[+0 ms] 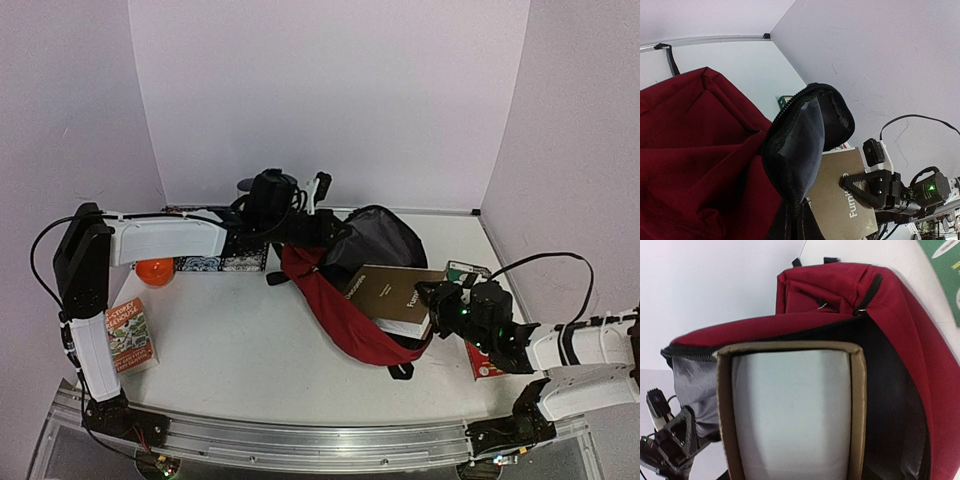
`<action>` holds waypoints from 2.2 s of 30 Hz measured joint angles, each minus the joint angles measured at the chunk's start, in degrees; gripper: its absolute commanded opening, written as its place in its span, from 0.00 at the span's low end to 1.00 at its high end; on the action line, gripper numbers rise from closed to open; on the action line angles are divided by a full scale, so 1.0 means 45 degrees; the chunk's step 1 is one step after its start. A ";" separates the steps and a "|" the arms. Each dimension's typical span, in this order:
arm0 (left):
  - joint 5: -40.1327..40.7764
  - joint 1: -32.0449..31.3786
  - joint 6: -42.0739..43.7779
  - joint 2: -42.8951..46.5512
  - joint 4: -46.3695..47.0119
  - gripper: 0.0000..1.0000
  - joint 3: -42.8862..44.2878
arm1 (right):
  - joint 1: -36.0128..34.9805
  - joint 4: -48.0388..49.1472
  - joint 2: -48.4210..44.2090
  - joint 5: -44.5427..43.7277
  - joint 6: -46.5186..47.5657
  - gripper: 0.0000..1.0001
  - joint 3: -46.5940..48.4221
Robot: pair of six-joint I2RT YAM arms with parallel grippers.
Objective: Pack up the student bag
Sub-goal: Place the student bag in the largest pocket of the bag.
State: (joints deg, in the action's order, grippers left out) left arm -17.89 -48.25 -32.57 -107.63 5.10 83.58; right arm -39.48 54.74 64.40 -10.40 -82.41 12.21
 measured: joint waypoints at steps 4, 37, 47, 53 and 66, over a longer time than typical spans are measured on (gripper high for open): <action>-0.0223 -0.0128 -0.0153 0.0000 0.0122 0.00 -0.0395 | -0.0005 0.0134 -0.0018 -0.0562 -0.0298 0.46 -0.0222; -0.1676 -0.1268 0.0639 -0.0005 0.0273 0.00 -0.0588 | 0.0090 0.4612 0.6544 0.0070 -0.0905 0.46 0.2015; -0.1241 -0.1205 0.1066 -0.0005 0.0194 0.00 -0.0710 | 0.0102 0.4045 0.5471 0.0501 -0.0332 0.47 0.2015; -0.1338 -0.1202 0.1149 -0.0005 0.0167 0.00 -0.0665 | 0.0102 0.3915 0.5376 0.0517 -0.0197 0.47 0.2015; -0.3084 -0.1377 0.0690 -0.0086 -0.0119 0.00 0.0909 | 0.0112 0.4144 0.5968 -0.0056 -0.0066 0.50 0.2455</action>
State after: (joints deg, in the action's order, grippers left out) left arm -31.77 -54.45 -29.47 -108.02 4.56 87.67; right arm -38.98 73.39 91.26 -10.65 -82.70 23.26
